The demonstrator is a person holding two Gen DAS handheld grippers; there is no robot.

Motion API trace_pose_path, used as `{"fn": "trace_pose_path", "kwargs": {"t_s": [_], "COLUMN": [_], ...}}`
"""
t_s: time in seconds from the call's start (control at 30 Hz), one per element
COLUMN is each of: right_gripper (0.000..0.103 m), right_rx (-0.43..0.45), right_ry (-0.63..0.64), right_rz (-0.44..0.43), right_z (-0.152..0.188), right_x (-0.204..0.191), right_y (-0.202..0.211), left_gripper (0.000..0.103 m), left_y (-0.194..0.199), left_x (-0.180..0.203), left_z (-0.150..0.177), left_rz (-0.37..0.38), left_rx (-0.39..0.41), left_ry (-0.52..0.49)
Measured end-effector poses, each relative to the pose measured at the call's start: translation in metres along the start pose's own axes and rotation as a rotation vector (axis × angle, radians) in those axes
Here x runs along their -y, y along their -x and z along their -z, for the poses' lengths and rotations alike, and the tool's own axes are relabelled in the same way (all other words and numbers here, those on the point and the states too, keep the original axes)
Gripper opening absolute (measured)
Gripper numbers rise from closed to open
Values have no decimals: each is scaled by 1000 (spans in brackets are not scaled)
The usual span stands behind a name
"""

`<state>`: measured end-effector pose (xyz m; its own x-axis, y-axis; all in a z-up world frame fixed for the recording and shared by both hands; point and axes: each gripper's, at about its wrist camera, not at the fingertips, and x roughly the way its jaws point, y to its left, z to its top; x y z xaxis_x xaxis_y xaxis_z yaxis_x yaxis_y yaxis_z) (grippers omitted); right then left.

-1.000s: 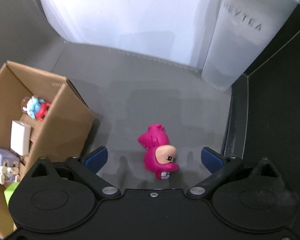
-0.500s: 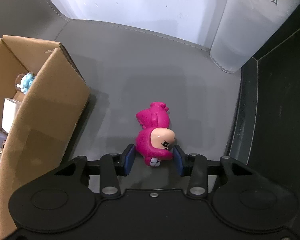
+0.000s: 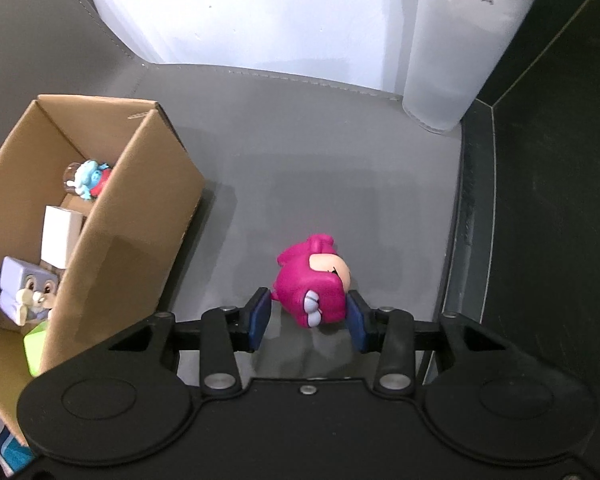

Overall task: Organize rigid objects
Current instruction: 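Close the right gripper on the magenta plush toy, then lift the magenta plush toy with the right gripper and carry it over the box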

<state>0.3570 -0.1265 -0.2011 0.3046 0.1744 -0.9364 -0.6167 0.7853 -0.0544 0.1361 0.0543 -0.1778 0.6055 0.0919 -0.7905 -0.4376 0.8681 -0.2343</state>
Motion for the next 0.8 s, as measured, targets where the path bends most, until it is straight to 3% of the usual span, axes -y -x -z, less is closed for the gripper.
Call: {"fn": "trace_pose_path", "kwargs": {"t_s": [0.8], "right_gripper": [40], "right_rx": [18], "right_ry": [-43], "right_rz": [2], "right_z": [26], "right_x": [-15], "right_y": [77], "left_gripper": [15], "left_y": [0], "left_x": [0], "left_z": [0], "left_rz": [1], "left_rx": [0], "left_ry": [2]}}
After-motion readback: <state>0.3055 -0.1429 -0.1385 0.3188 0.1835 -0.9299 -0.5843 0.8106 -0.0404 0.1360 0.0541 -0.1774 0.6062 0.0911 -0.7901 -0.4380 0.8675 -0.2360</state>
